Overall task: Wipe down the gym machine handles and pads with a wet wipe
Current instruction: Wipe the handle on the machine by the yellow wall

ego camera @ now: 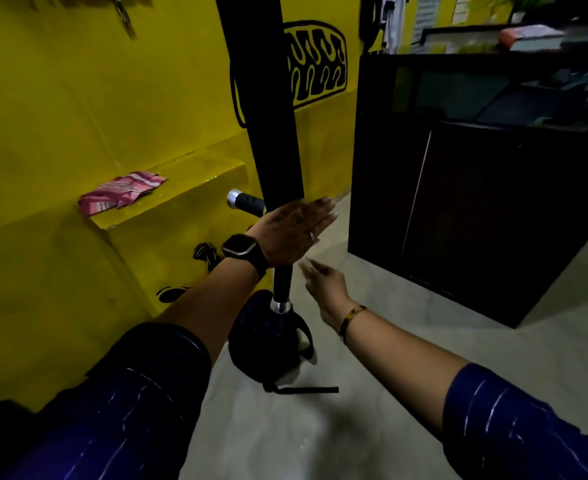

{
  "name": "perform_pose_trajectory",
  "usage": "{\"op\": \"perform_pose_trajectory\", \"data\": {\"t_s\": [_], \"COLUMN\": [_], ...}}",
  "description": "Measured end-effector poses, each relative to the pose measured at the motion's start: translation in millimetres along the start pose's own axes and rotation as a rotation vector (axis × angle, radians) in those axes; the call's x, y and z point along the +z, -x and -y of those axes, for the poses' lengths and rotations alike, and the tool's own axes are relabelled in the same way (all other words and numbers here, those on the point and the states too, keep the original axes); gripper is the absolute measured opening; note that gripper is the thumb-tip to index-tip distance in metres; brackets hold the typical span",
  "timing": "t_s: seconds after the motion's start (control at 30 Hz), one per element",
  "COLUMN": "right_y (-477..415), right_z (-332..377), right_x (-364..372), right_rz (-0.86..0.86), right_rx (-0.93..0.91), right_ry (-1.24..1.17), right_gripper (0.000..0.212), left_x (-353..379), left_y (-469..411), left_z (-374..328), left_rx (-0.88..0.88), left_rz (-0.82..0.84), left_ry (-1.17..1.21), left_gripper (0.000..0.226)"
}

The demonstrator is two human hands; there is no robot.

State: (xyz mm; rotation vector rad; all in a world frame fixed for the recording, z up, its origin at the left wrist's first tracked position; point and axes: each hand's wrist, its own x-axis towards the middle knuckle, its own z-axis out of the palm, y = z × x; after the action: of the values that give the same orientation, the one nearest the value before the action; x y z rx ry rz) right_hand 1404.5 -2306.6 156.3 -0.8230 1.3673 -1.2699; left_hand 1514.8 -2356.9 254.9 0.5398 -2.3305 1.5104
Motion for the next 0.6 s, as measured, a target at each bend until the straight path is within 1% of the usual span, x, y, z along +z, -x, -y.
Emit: {"op": "perform_pose_trajectory", "data": {"t_s": [0.03, 0.07, 0.13, 0.2, 0.23, 0.3, 0.33, 0.43, 0.5, 0.6], "right_y": [-3.3, -5.6, -4.2, 7.8, 14.0, 21.3, 24.0, 24.5, 11.9, -6.9], "right_z": [14.1, 25.0, 35.3, 36.0, 28.4, 5.0, -9.3, -33.5, -32.3, 2.5], "right_x": [-0.1, 1.3, 3.2, 5.2, 6.5, 4.1, 2.2, -4.7, -7.3, -7.9], "right_rz": [-0.006, 0.002, 0.062, 0.106, 0.129, 0.158, 0.19, 0.248, 0.246, 0.27], "right_rx": [-0.048, -0.088, -0.136, -0.172, -0.157, -0.07, -0.052, 0.097, 0.142, 0.086], "right_ry": [0.002, -0.007, 0.022, 0.153, 0.185, 0.184, 0.18, 0.118, 0.048, -0.082], "right_gripper": [0.031, 0.03, 0.029, 0.031, 0.032, 0.034, 0.033, 0.033, 0.032, 0.031], "left_x": [0.8, 4.4, 8.7, 8.2, 7.0, 2.9, 2.8, 3.0, -0.8, -6.9], "left_y": [-2.6, -2.3, 3.0, 5.5, 4.6, 2.5, 3.2, 6.1, 4.7, 1.5], "left_z": [-2.0, -0.3, 4.1, 3.2, 3.9, 7.4, 8.2, 8.7, 7.7, 4.9], "left_rx": [0.021, 0.018, -0.005, 0.011, 0.015, 0.033, 0.054, 0.066, 0.041, 0.016], "left_rz": [0.024, 0.012, 0.009, 0.03, 0.054, 0.123, 0.138, 0.156, 0.165, 0.21], "left_ry": [-0.027, -0.067, -0.067, -0.068, -0.044, 0.008, 0.011, -0.01, -0.019, -0.036], "left_gripper": [0.053, 0.052, 0.054, 0.054, 0.053, 0.053, 0.054, 0.054, 0.054, 0.052]}}
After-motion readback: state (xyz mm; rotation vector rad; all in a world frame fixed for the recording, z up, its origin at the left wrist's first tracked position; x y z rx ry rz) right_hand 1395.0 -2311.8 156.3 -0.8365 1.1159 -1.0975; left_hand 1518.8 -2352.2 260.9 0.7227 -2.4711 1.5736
